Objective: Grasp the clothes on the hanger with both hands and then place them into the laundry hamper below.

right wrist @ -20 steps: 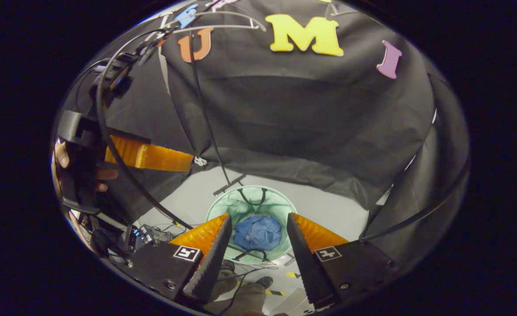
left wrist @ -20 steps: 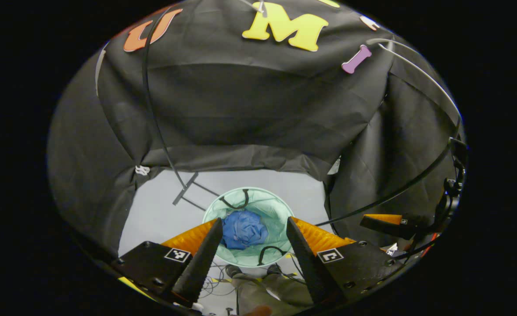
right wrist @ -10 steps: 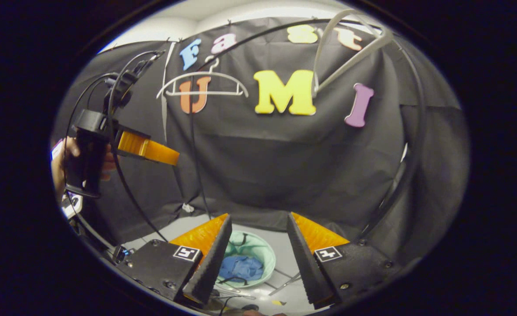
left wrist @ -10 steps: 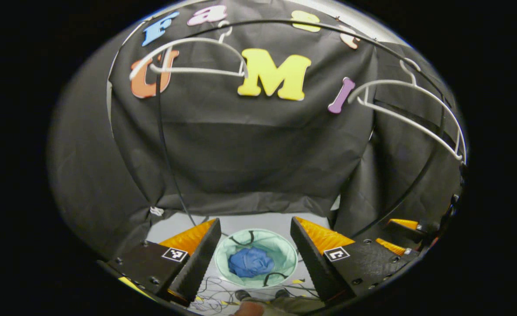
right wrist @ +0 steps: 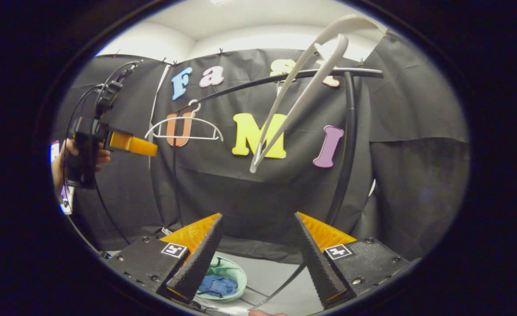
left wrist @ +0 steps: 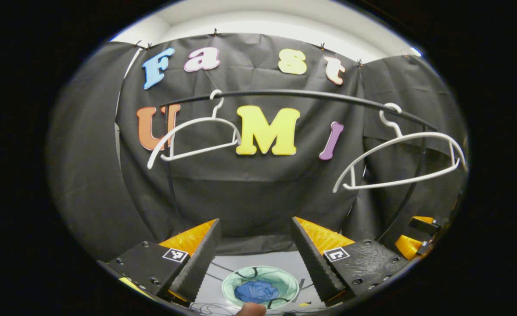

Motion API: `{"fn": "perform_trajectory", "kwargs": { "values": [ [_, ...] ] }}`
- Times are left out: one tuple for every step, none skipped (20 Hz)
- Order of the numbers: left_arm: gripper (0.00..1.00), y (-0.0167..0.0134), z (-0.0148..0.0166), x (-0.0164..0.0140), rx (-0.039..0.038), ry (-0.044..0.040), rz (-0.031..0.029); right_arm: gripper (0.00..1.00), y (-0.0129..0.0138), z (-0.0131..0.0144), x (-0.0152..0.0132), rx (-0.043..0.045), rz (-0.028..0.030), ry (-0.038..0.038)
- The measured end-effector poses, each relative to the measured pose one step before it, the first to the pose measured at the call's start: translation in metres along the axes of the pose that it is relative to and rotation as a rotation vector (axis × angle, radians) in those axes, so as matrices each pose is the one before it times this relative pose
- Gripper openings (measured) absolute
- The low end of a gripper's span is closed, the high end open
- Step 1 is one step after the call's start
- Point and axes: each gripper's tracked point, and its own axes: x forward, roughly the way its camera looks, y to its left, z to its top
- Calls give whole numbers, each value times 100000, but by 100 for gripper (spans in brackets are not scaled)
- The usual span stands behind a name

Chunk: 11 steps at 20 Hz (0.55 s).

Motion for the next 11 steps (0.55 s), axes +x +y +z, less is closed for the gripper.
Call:
{"fn": "perform_trajectory", "kwargs": {
  "values": [
    [92, -61, 526, -228, 237, -1541, -274, 99, -37, -282, -384, 1172, 350, 163],
    [93, -37, 654, -46, 388, -1498, -215, 99, -94, 276, -367, 1359, 163, -130],
    [94, -143, 621, -86, 426, -1488, 158, 100, -108, 527, -629, 1021, -250, -700],
    [95, -163, 725, -275, 377, -1771, 2, 99, -341, 768, -499, 609, -697, -993],
    [96, -110, 844, -324, 324, -1800, 297, 100, -301, 967, -472, 267, -446, -1706],
    [97, -208, 863, -381, 552, -1693, 89, 99, -323, 1330, -486, 259, -190, -1925],
    [98, -6, 1121, -398, 1013, -2850, 422, 99, -154, 1381, -508, 832, 683, -1827],
    [99, -111, 981, -161, 1220, -2935, 633, 100, -187, 1294, -525, 777, 584, -1842],
    [100, -17, 1069, -321, 1318, -3123, 638, 100, -446, 1345, -341, 801, 349, -2018],
    [100, -59, 1001, -451, 1152, -3065, 699, 100, -507, 1279, -354, -88, -323, -1567],
    [100, -41, 1116, -371, 715, -2936, -44, 100, -521, 1290, -237, -921, -413, -1695]
  ]
}}
